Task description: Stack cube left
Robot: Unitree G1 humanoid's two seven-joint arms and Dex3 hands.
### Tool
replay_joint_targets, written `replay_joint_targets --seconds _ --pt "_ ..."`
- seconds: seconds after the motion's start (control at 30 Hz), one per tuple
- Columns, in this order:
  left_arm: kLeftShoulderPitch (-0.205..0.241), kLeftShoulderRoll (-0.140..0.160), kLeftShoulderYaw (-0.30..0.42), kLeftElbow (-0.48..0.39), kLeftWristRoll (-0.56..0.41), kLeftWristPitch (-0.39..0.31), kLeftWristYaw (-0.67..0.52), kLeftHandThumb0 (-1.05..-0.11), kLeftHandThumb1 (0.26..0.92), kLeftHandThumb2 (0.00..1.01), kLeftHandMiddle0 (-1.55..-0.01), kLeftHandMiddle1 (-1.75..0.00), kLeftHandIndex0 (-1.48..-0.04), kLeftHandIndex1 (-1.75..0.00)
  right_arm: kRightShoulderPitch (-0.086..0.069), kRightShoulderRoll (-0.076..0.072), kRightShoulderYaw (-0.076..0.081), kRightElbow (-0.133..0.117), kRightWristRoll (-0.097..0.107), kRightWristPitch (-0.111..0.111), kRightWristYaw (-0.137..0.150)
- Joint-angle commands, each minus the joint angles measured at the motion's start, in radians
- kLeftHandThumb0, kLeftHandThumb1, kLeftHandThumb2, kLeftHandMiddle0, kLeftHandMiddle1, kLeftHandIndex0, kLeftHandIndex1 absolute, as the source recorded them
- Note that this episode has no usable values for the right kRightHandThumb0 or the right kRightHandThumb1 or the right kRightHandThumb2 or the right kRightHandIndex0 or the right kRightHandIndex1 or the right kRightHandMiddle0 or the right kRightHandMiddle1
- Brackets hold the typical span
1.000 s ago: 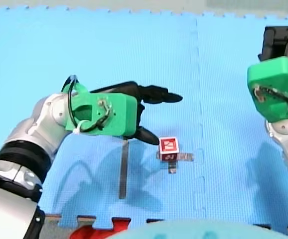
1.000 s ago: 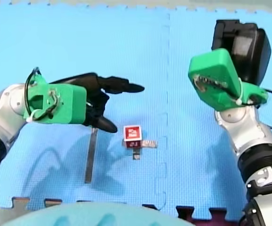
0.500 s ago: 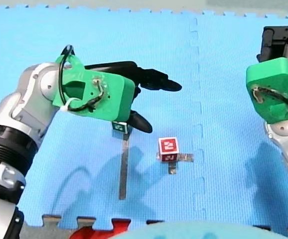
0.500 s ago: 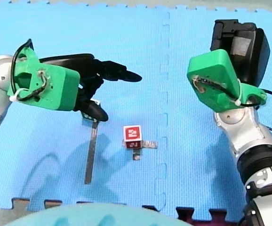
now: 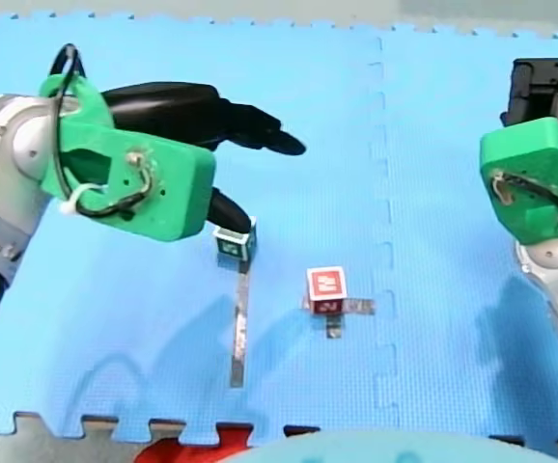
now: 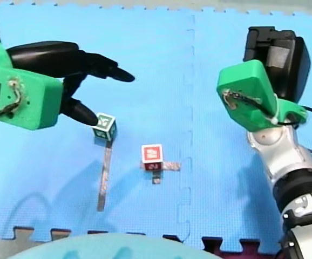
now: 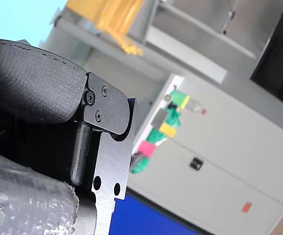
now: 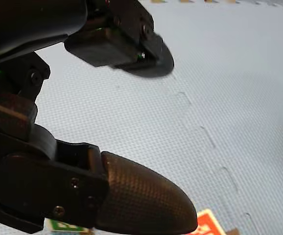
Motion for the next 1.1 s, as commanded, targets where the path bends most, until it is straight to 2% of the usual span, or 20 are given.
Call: replay_joint_targets --seconds 0.0,0.23,0.4,0.57,0.7,0.87,1.07 --pt "-0.037 -0.016 0.041 0.263 -0.031 -0.059 0.112 -1.048 0.903 0.02 -0.92 -1.75 -0.67 -0.03 0.017 -0.018 0.001 -0.002 -0.008 -0.019 -0.015" --pt "-0.053 -0.031 0.095 0.449 -0.072 -0.132 0.212 -1.048 0.907 0.01 -0.92 -1.75 -0.64 -0.01 0.037 -0.036 -0.004 -0.014 -0.001 -0.041 -0.002" --pt "-0.067 -0.041 0.103 0.477 -0.084 -0.114 0.224 -1.048 0.892 0.0 -0.91 -1.75 -0.68 -0.02 0.053 -0.054 -0.011 -0.021 0.008 -0.068 0.02" --pt "-0.064 -0.062 0.113 0.494 -0.096 -0.144 0.274 -1.048 0.851 0.0 -0.91 -1.75 -0.69 -0.02 0.066 -0.07 -0.019 -0.023 0.018 -0.097 0.044" --pt "-0.068 -0.078 0.119 0.531 -0.1 -0.16 0.325 -1.048 0.842 0.0 -0.91 -1.75 -0.7 -0.02 0.074 -0.083 -0.023 -0.025 0.019 -0.111 0.06" --pt "-0.088 -0.084 0.12 0.585 -0.089 -0.167 0.387 -1.048 0.838 0.0 -0.9 -1.75 -0.7 -0.02 0.081 -0.098 -0.025 -0.028 0.014 -0.124 0.069" --pt "-0.116 -0.08 0.111 0.619 -0.072 -0.125 0.388 -1.048 0.829 0.0 -0.77 -1.7 -0.54 0.0 0.084 -0.105 -0.025 -0.023 0.01 -0.148 0.07"
